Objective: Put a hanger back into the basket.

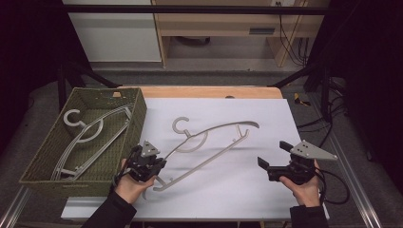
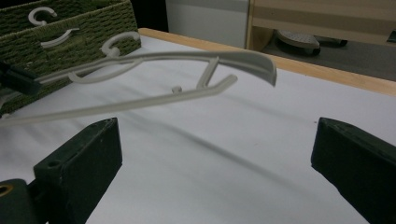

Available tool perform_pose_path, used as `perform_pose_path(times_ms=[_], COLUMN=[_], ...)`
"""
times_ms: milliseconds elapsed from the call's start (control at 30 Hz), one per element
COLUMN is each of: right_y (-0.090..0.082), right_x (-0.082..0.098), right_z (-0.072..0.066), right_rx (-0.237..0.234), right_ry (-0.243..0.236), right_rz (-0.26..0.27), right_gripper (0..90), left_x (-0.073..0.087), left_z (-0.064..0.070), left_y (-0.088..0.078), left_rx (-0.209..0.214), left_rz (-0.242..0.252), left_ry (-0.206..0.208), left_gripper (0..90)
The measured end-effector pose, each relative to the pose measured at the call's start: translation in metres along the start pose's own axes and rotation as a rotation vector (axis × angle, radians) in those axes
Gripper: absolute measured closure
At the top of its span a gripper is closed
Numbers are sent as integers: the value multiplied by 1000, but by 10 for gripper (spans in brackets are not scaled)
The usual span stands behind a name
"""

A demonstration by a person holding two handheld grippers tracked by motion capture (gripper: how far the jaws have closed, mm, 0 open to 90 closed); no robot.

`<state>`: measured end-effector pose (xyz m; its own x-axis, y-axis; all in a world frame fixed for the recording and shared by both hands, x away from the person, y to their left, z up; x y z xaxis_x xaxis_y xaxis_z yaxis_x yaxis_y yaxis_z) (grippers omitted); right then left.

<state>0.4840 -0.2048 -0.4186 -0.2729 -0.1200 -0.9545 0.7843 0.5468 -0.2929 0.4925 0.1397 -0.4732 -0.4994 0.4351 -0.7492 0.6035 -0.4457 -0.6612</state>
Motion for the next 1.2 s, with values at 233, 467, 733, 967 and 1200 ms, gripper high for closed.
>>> perform_pose_path(times_ms=[233, 467, 733, 967, 1200], right_y=[1, 1, 2, 2, 2], right_x=[0, 1, 1, 1, 2], right_z=[0, 0, 0, 0, 0], right_rx=[1, 1, 2, 1, 3], right_ry=[-2, 1, -1, -2, -1], right_rz=[-2, -3, -5, -7, -8], right_gripper=[21, 20, 21, 21, 21], left_x=[-16, -32, -44, -55, -54], left_z=[-16, -38, -71, -106, -147], left_y=[-30, -59, -84, -113, -135], left_rx=[-20, -51, -106, -142, -210], left_rz=[65, 132, 139, 176, 164], left_ry=[-18, -30, -7, -12, -10], left_gripper=[827, 827, 827, 827, 827])
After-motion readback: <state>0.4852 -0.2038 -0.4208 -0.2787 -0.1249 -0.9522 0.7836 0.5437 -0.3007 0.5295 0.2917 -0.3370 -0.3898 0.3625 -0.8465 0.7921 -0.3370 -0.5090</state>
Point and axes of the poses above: each handheld gripper's, and its own axes: y roughly forward along the jaws, x roughly out of its underside, z roughly to its right, the point moved 10 cm from there along y, roughly forward along the jaws, and after that the axes turned 5 degrees about z, right-handed, at the moved point
